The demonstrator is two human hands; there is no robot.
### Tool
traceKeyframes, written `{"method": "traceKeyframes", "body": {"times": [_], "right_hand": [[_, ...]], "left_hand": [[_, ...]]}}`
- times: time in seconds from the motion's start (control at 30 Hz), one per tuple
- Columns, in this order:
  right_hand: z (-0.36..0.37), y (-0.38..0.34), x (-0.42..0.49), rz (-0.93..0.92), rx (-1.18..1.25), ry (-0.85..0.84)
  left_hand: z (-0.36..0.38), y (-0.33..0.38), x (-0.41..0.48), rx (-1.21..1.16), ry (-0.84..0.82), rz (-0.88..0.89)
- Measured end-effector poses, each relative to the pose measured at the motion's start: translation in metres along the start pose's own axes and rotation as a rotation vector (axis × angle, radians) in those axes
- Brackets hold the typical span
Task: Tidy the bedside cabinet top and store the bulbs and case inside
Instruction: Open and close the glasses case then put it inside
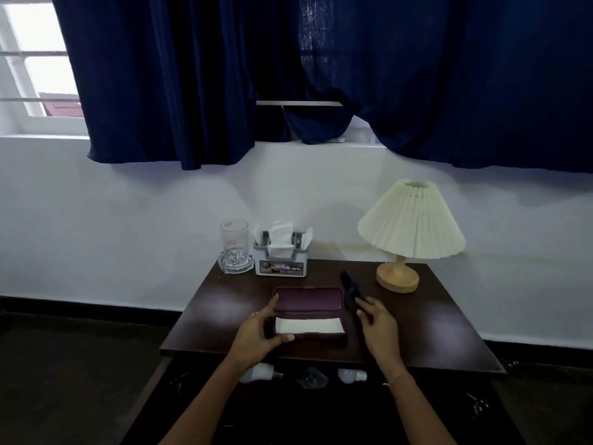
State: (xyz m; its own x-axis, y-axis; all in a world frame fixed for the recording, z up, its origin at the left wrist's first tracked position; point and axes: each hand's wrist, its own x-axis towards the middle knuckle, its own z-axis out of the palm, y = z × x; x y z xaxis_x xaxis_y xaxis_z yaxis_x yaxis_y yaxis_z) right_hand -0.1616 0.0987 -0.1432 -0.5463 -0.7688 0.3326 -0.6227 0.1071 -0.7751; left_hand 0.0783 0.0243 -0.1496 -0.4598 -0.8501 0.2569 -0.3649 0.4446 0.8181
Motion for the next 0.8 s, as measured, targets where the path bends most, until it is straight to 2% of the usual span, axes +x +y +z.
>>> {"method": "traceKeyframes", "body": {"times": [0.07, 0.23, 0.43, 0.53, 0.8], "right_hand": [[-0.003, -0.005, -0.006, 0.007, 0.056, 0.071], [0.000, -0.016, -0.015, -0.132, 0.068, 0.093], [-0.001, -0.018, -0.020, -0.179, 0.243, 0.219], [0.001, -0.017, -0.021, -0.231, 0.180, 0.322], [0.006, -0.011, -0.021, -0.409, -0.015, 0.144]], "left_hand": [[0.001, 0.001, 0.000, -0.007, 0.000, 0.002], [0.002, 0.000, 0.001, 0.023, 0.020, 0.002], [0.004, -0.001, 0.003, 0.044, 0.047, 0.011], [0.005, -0.001, 0.002, 0.057, 0.051, 0.022], [0.004, -0.002, 0.002, 0.022, 0.067, 0.059]]}}
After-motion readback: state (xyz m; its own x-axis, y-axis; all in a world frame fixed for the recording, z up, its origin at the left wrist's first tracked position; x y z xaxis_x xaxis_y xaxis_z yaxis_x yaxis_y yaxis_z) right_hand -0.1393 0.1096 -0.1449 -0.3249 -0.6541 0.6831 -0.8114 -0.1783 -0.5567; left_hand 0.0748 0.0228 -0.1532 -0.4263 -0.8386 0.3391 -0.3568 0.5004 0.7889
